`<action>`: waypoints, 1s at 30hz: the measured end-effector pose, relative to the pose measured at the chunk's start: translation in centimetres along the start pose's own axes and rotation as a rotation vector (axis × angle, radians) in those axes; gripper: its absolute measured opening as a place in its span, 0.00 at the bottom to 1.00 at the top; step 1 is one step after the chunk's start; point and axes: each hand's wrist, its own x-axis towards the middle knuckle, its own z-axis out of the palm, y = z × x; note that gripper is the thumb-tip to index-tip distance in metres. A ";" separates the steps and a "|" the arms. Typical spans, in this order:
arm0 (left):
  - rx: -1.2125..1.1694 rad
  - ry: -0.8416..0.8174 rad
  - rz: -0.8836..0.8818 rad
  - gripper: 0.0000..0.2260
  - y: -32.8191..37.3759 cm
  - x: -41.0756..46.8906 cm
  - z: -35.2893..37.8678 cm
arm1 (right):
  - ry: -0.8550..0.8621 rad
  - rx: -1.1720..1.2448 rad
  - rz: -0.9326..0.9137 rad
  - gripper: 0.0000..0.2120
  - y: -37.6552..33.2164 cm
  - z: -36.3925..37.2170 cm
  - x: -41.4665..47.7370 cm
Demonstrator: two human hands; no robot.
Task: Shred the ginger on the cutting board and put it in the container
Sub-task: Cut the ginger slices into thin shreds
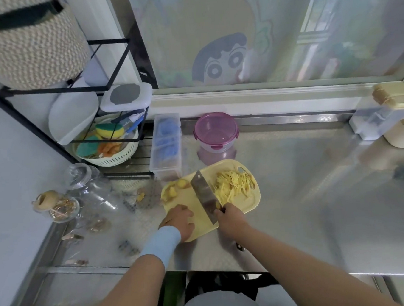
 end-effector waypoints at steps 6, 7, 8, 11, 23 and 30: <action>0.028 -0.069 0.053 0.22 -0.6 -0.8 -0.9 | 0.114 -0.030 0.076 0.10 1.1 -1.9 0.5; 0.018 -0.062 0.058 0.22 -0.6 -0.7 -1.1 | 0.106 -0.062 0.063 0.10 0.8 -2.1 0.6; -0.004 -0.048 0.047 0.21 -0.5 -0.6 -1.4 | 0.105 -0.074 0.053 0.10 0.3 -2.2 0.8; -0.100 0.033 -0.009 0.19 0.0 0.2 -2.5 | 0.119 -0.018 0.035 0.11 -1.5 -2.1 1.2; 0.020 0.236 0.100 0.25 0.7 6.0 -4.7 | 0.079 0.096 0.149 0.09 -1.6 -0.5 2.2; 0.109 0.248 0.059 0.16 0.8 7.2 -4.9 | 0.073 0.109 0.105 0.10 -1.7 -0.7 2.6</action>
